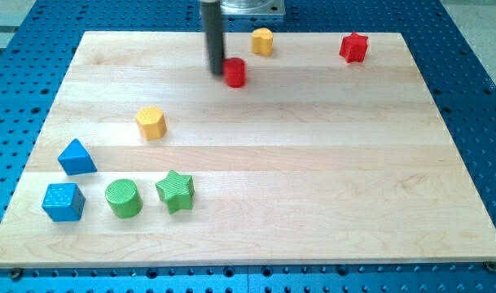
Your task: Move the red circle into the red star
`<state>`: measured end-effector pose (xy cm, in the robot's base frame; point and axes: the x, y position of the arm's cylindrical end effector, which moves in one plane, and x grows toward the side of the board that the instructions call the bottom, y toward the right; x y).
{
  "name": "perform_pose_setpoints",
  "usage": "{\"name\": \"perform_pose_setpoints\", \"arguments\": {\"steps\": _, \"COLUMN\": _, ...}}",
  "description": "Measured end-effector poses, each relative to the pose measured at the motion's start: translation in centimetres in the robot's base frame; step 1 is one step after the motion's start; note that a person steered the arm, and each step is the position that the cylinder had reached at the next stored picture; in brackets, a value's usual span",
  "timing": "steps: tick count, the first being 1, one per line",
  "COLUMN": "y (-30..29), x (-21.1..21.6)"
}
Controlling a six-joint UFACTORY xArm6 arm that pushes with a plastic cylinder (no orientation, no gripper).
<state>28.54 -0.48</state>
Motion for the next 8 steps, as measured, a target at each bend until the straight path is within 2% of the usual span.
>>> {"name": "perform_pose_setpoints", "arguments": {"steps": 1, "y": 2.6, "x": -0.1}}
{"name": "perform_pose_setpoints", "arguments": {"steps": 2, "y": -5.5, "x": 1.5}}
{"name": "perform_pose_setpoints", "arguments": {"steps": 4, "y": 0.7, "x": 3.0}}
{"name": "perform_pose_setpoints", "arguments": {"steps": 5, "y": 0.6, "x": 4.1}}
{"name": "perform_pose_setpoints", "arguments": {"steps": 6, "y": 8.6, "x": 4.0}}
{"name": "perform_pose_setpoints", "arguments": {"steps": 7, "y": 12.5, "x": 4.0}}
{"name": "perform_pose_setpoints", "arguments": {"steps": 8, "y": 12.5, "x": 2.8}}
